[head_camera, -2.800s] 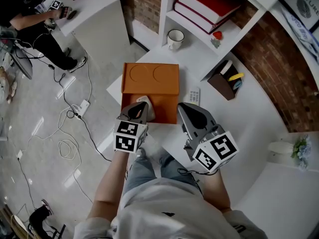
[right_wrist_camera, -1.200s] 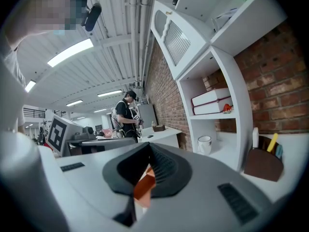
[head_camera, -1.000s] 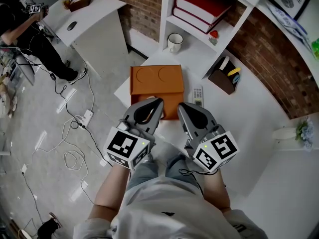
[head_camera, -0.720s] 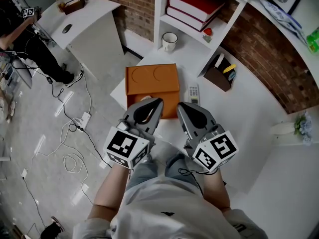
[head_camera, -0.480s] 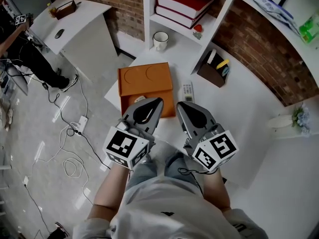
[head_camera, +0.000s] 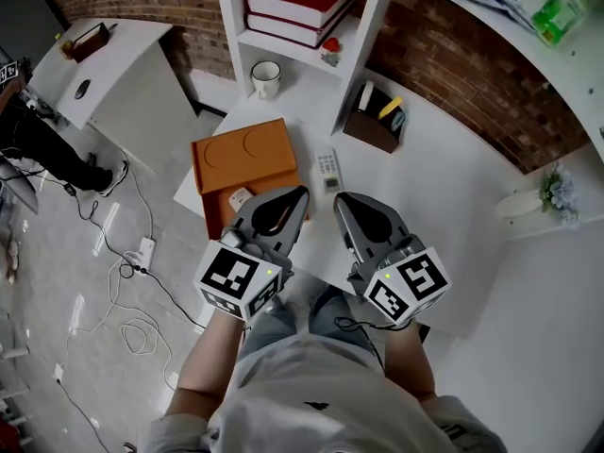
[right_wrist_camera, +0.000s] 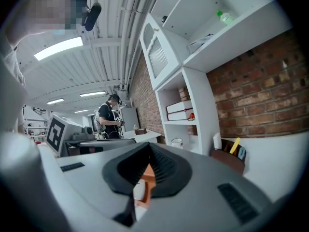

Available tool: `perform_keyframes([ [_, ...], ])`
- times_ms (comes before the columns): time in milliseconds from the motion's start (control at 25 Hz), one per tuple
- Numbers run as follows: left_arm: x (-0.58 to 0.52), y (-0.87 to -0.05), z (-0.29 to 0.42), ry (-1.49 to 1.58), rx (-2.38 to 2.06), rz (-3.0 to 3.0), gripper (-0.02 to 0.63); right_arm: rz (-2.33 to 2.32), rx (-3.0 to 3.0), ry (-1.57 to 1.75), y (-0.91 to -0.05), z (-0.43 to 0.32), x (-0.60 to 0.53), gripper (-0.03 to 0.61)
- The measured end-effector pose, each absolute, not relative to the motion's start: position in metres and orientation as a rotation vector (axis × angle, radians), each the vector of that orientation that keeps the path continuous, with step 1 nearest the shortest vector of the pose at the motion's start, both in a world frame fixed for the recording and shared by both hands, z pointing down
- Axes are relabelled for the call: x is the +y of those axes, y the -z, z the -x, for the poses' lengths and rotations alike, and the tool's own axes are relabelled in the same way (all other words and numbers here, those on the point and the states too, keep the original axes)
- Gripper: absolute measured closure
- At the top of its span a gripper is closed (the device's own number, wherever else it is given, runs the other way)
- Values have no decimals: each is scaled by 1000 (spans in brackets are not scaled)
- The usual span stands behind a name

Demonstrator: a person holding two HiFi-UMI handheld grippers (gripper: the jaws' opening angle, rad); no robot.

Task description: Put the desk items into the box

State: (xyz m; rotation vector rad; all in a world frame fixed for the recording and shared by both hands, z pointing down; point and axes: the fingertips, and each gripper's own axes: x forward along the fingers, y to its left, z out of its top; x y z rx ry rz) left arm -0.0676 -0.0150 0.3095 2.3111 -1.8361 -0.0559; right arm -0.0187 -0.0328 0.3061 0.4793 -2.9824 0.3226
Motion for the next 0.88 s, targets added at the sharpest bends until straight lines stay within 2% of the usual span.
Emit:
perform_keyframes([
  [480, -47, -315, 31, 51, -1703, -2387, 601, -637, -2946, -340, -311, -20, -62, 568],
  [880, -67, -319, 29, 58, -1695, -2375, 601, -629, -2926, -353, -319, -20, -84, 569],
])
